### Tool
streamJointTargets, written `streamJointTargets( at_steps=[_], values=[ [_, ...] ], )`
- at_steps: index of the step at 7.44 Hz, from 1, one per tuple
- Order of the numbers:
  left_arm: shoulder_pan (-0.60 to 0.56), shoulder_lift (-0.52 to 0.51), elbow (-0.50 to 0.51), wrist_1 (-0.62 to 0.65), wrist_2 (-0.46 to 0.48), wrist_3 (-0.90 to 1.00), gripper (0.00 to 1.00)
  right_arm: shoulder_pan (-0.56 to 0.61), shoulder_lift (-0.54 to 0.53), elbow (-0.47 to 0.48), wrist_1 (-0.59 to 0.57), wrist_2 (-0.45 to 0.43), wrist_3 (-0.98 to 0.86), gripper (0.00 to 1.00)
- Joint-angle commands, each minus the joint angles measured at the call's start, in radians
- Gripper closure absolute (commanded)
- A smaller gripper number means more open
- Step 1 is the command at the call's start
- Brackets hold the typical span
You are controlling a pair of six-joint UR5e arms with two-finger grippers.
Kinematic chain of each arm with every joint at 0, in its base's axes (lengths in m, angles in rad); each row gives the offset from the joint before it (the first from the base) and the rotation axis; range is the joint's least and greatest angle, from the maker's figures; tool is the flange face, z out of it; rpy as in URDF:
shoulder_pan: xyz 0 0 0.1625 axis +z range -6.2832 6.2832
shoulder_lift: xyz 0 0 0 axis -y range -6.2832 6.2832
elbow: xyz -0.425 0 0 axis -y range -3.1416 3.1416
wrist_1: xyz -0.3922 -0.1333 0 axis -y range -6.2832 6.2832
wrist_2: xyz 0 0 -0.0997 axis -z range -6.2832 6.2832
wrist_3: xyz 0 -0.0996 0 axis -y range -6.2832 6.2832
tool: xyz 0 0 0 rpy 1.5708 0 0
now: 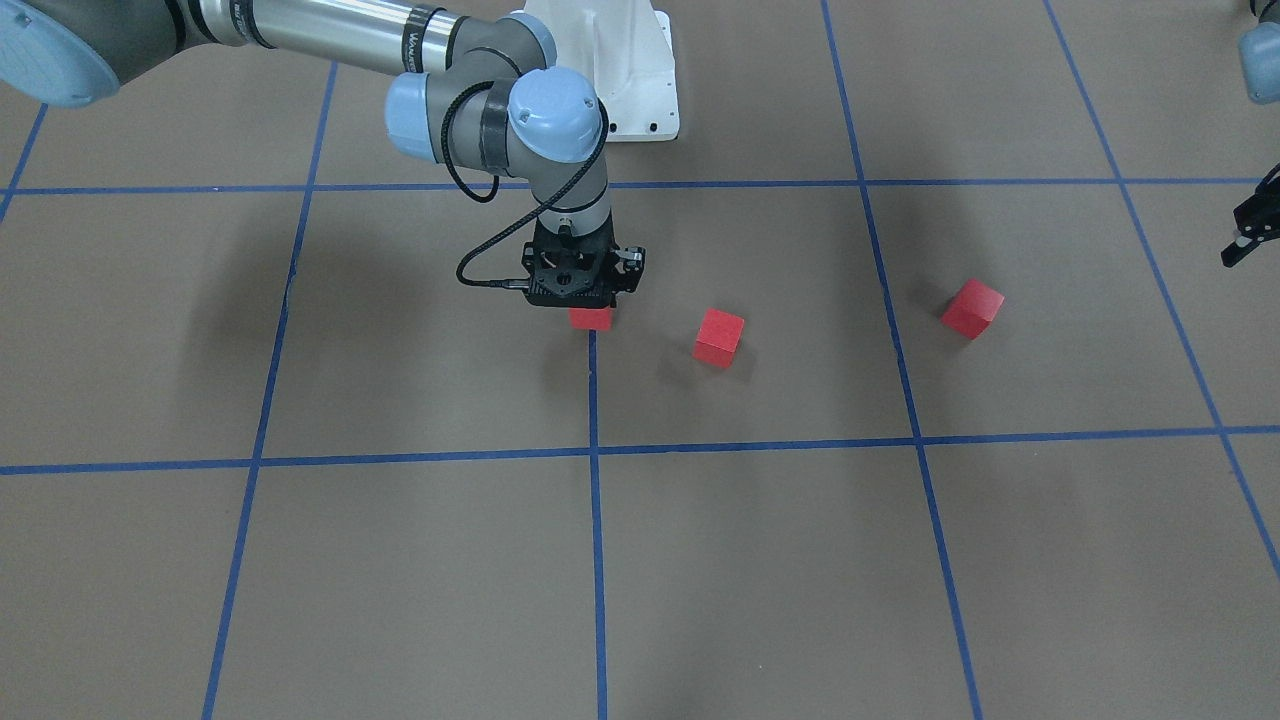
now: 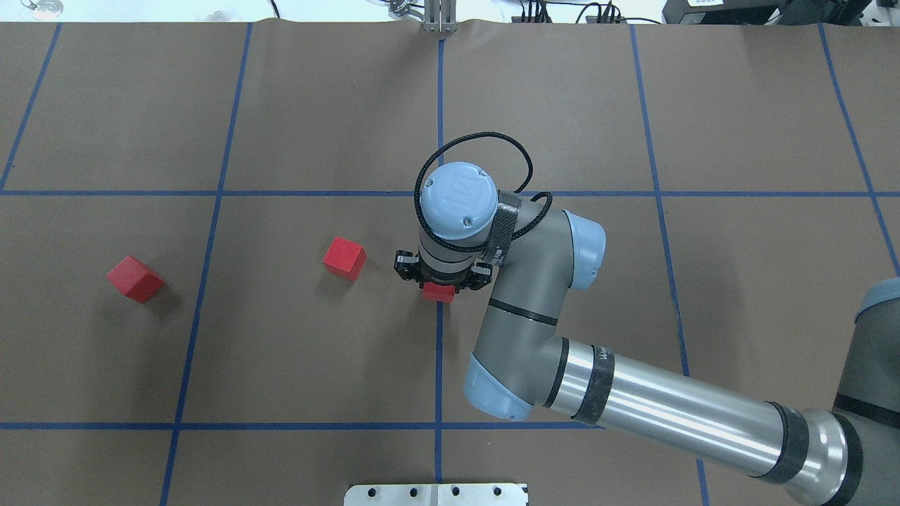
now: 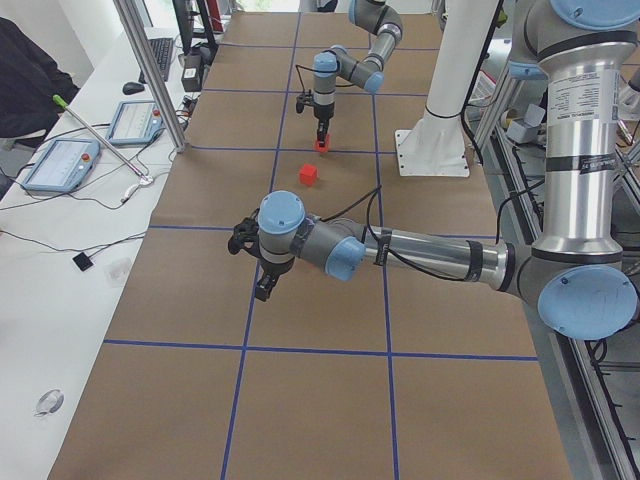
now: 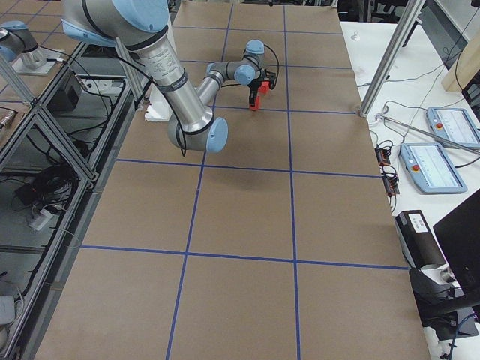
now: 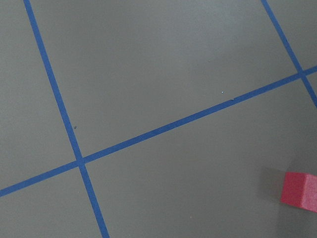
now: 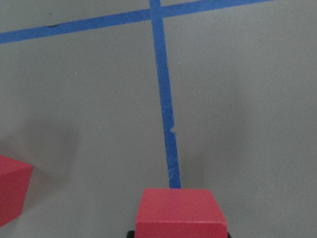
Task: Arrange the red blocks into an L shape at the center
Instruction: 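Carry the red cube with the right gripper to the table center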
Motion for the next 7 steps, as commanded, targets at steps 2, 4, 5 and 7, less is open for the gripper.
streamJointTargets(
  at_steps=[2,4,5,7],
  values=[
    [0.0,0.002,0.001,0.0,0.0,0.0,0.0,-0.009,-0.002,-0.002,-0.007,0.0,0.005,1.0],
    [0.0,0.0,0.0,0.0,0.0,0.0,0.0,-0.016,-0.001,0.001,-0.027,-0.001,0.005,1.0],
    [0.0,0.0,0.0,0.0,0.0,-0.011,0.0,-0.018,-0.001,0.003,-0.027,-0.001,-0.001,1.0],
    [0.0,0.0,-0.004,0.0,0.0,-0.025,0.0,-0.026,-0.002,0.004,-0.027,-0.003,-0.01,0.84]
  ],
)
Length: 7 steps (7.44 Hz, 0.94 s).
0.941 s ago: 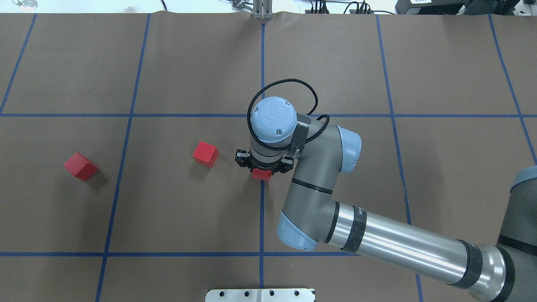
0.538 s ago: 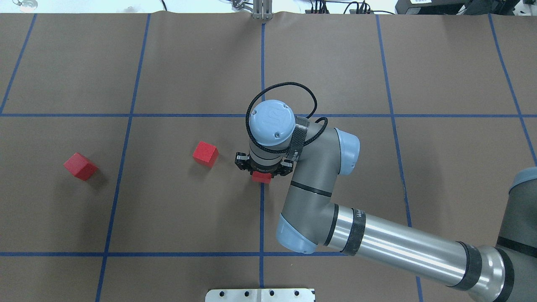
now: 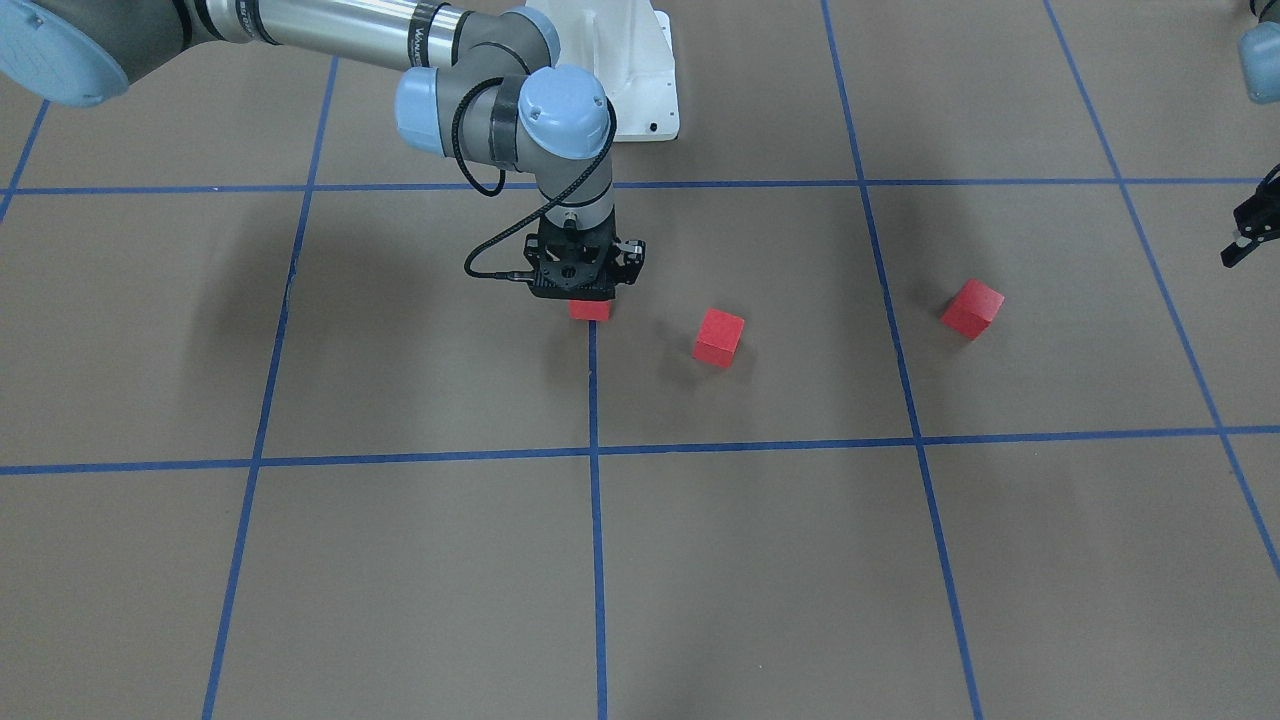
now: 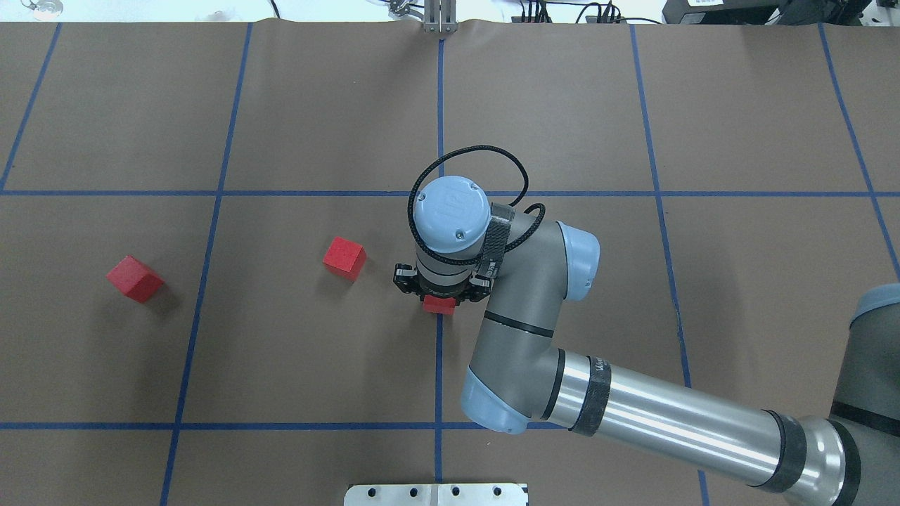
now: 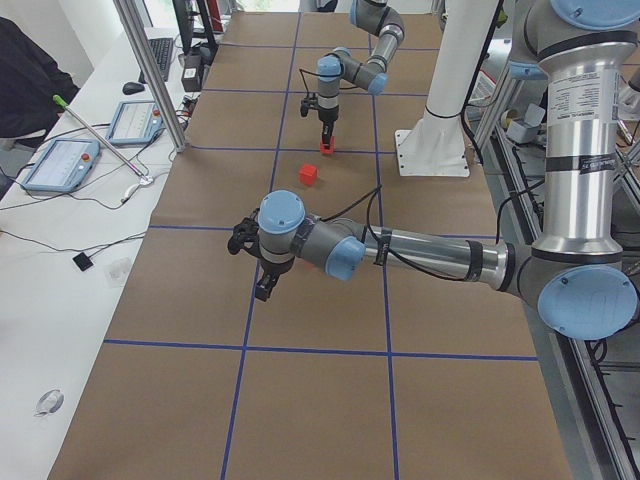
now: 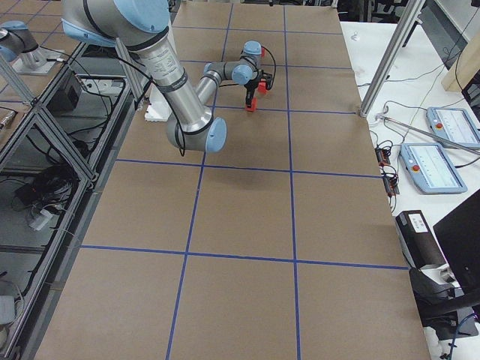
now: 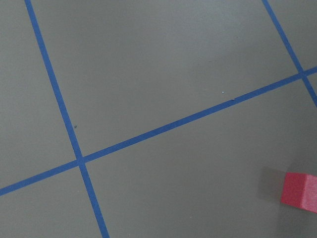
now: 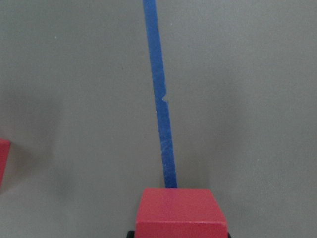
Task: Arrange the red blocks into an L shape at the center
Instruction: 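Lower the cube at center and open the right gripper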
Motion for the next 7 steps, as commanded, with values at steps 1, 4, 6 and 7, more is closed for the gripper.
streamJointTargets(
  at_steps=[1,4,6,7],
  values=[
    [0.0,0.0,-0.003,0.0,0.0,-0.006,0.0,-0.008,-0.002,0.001,0.001,-0.002,-0.008,0.83],
    [0.0,0.0,-0.003,0.0,0.0,-0.006,0.0,-0.008,0.001,0.001,0.001,-0.004,-0.031,0.26],
    [0.0,0.0,-0.003,0.0,0.002,-0.008,0.0,-0.023,-0.001,0.005,0.001,-0.057,-0.031,0.0],
    [0.0,-0.002,-0.003,0.002,-0.001,-0.008,0.0,-0.023,-0.001,0.011,0.001,-0.056,-0.032,0.0]
  ],
)
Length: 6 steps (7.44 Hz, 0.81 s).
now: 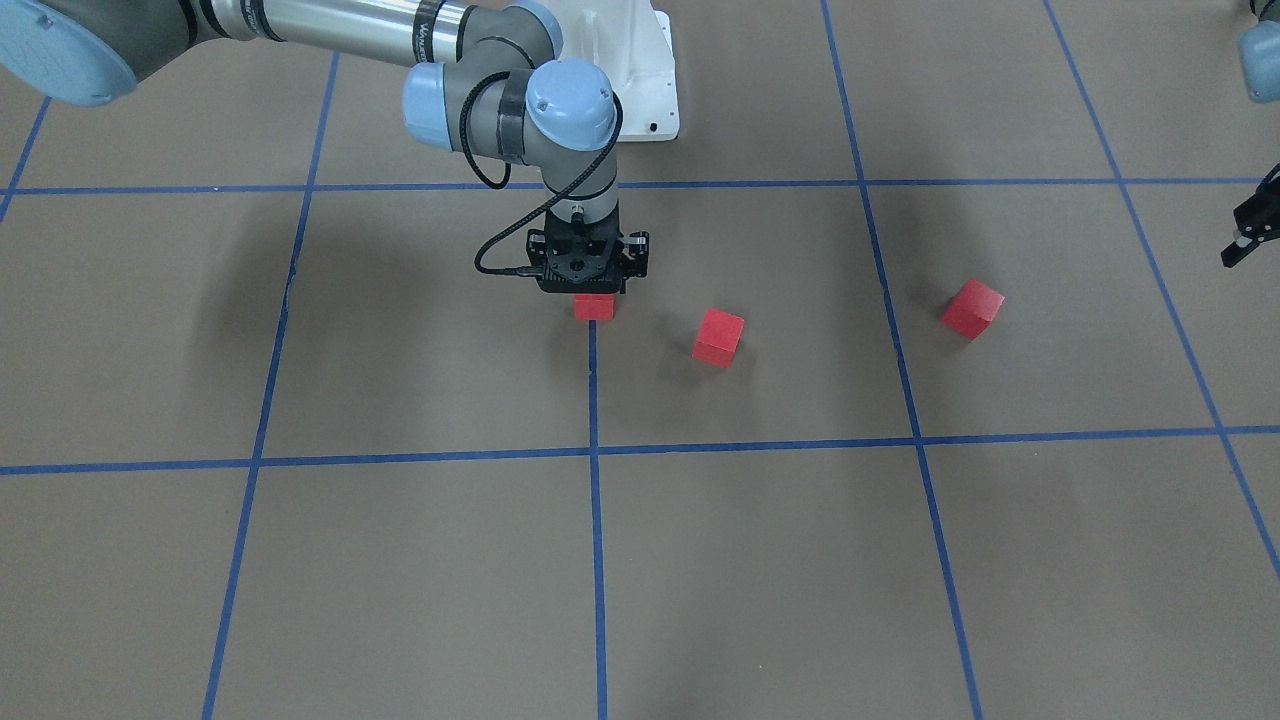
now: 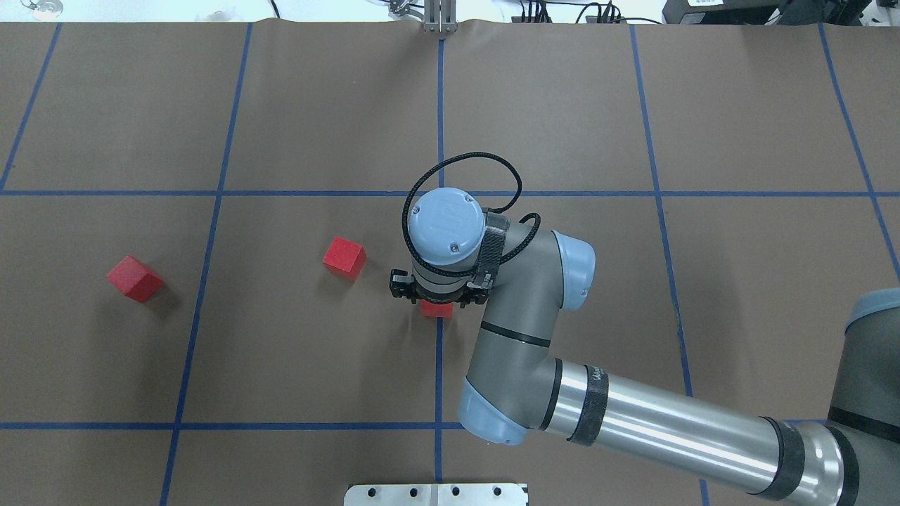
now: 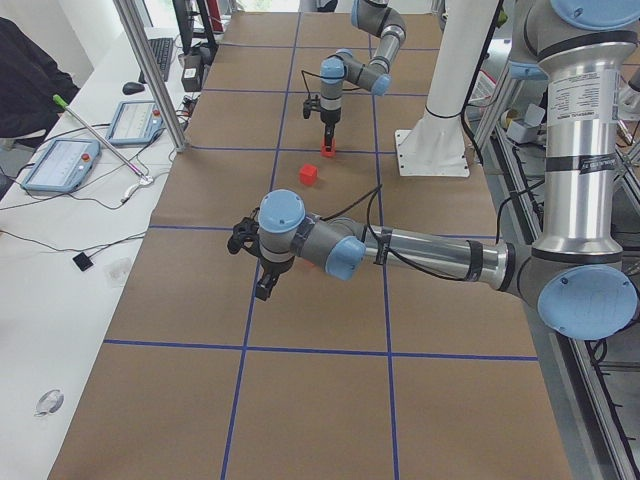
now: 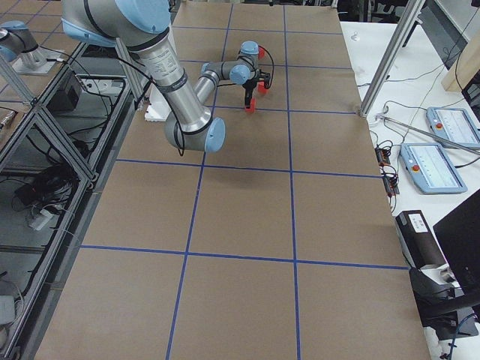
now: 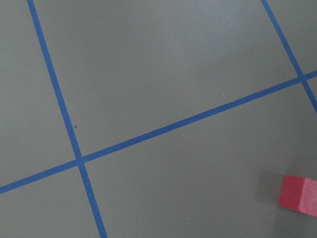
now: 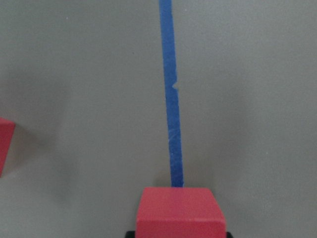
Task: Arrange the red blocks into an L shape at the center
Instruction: 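Lower the cube at center and open the right gripper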
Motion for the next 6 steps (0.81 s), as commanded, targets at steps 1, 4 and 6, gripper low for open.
streamJointTargets(
  at_steps=[1,4,6],
  values=[
    [0.036,-0.05,0.003,0.009,0.0,-0.005,0.0,-0.001,-0.014,0.042,-0.003,-0.001,-0.001,0.0],
    [0.177,-0.131,-0.058,-0.029,0.004,-0.33,0.0,0.141,-0.202,0.249,-0.004,0.098,-0.05,0.0],
    [0.334,-0.251,-0.068,-0.022,0.062,-0.436,0.01,0.241,-0.294,0.277,0.008,0.163,-0.153,0.0]
  ],
)
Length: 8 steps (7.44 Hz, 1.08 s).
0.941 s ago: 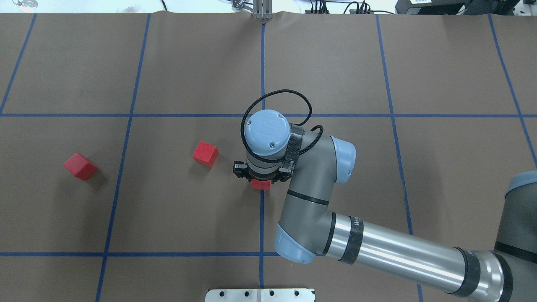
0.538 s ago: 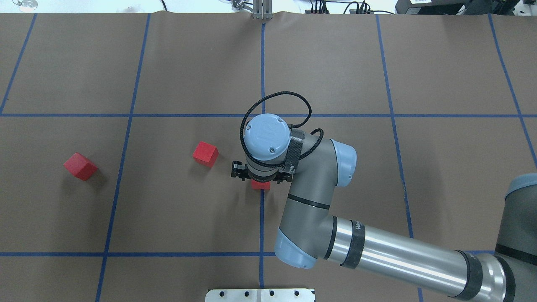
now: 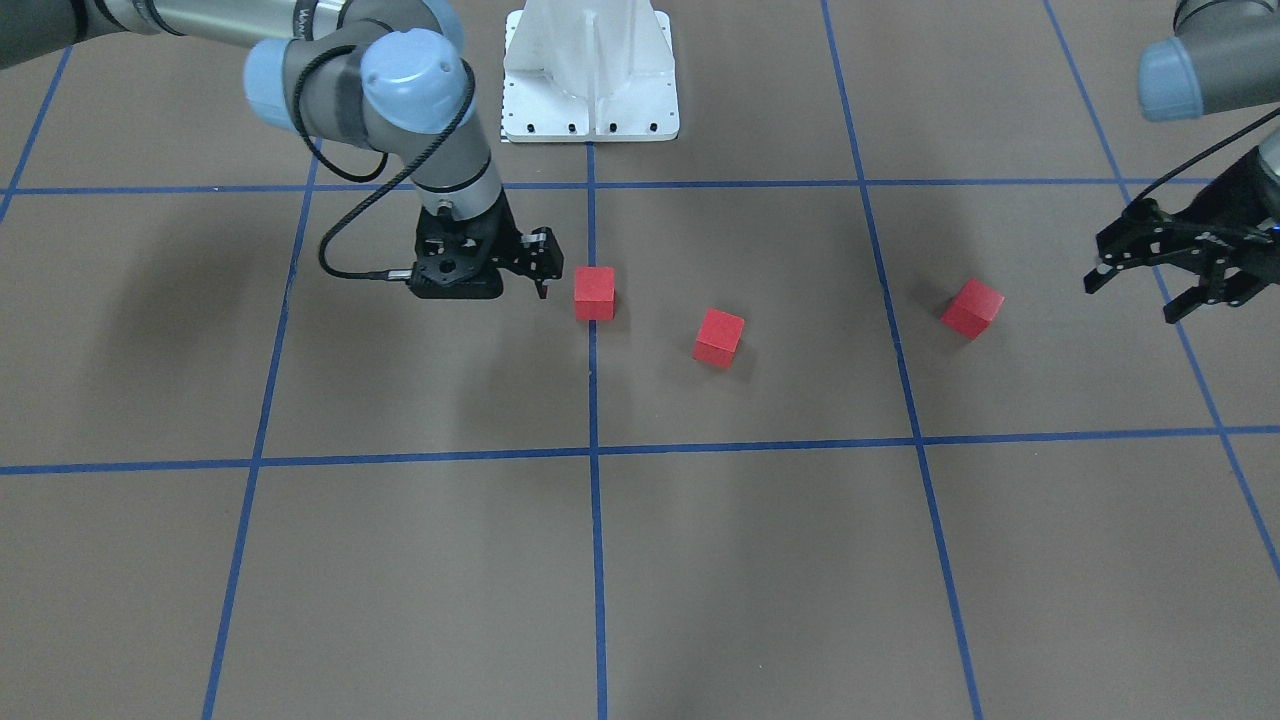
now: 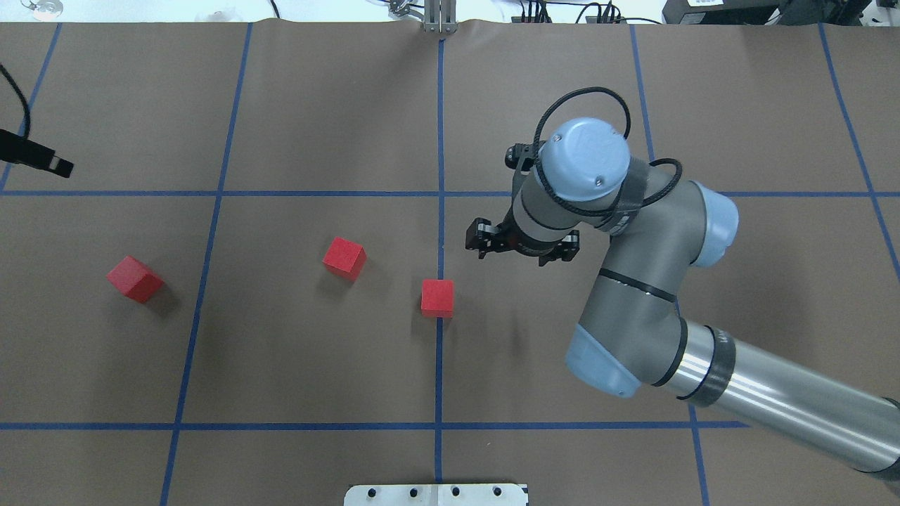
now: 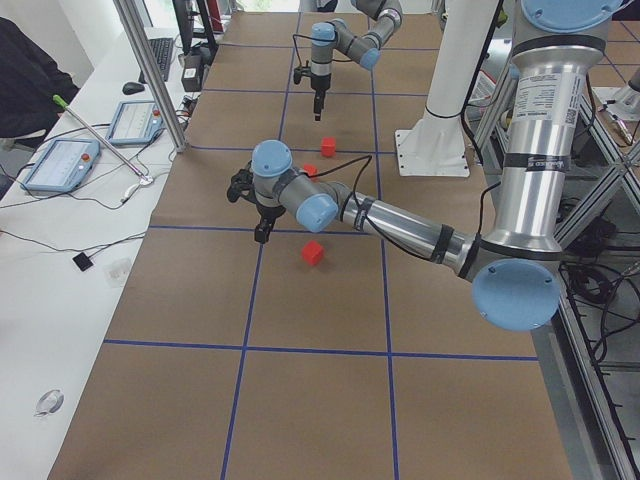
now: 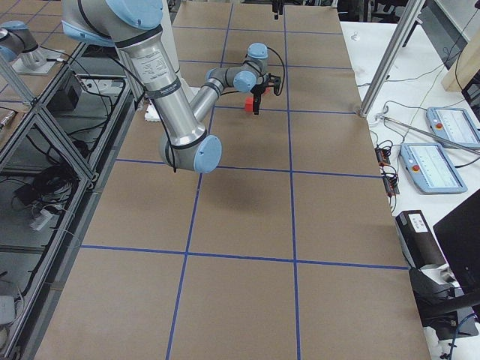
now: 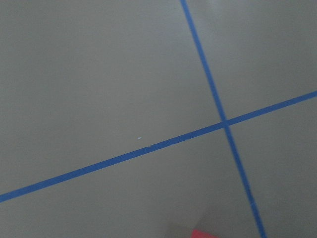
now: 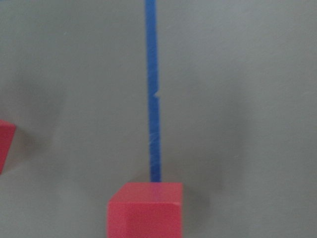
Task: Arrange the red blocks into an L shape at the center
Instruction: 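Reach the left gripper to the middle red cube while the right arm withdraws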
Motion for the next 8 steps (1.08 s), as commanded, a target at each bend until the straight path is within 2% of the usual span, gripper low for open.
streamJointTargets(
  at_steps=[1,2,3,4,7,8],
  values=[
    [0.182,-0.116,-0.007,0.031,0.073,-0.068,0.01,0.094,-0.089,0.022,0.008,0.034,-0.123,0.0],
    [0.272,-0.221,-0.006,0.158,0.138,-0.078,0.01,0.121,-0.126,0.023,0.009,0.043,-0.161,0.0],
    [0.387,-0.359,0.0,0.35,0.252,-0.078,0.01,0.16,-0.15,0.025,0.009,0.078,-0.19,0.0],
    [0.431,-0.451,0.025,0.443,0.278,-0.077,0.01,0.184,-0.172,0.023,0.009,0.099,-0.224,0.0],
    [0.483,-0.579,0.198,0.417,0.278,-0.066,0.01,0.23,-0.242,0.022,0.029,0.101,-0.309,0.0],
    [0.489,-0.578,0.256,0.342,0.278,-0.066,0.01,0.232,-0.252,0.02,0.037,0.101,-0.313,0.0]
  ],
)
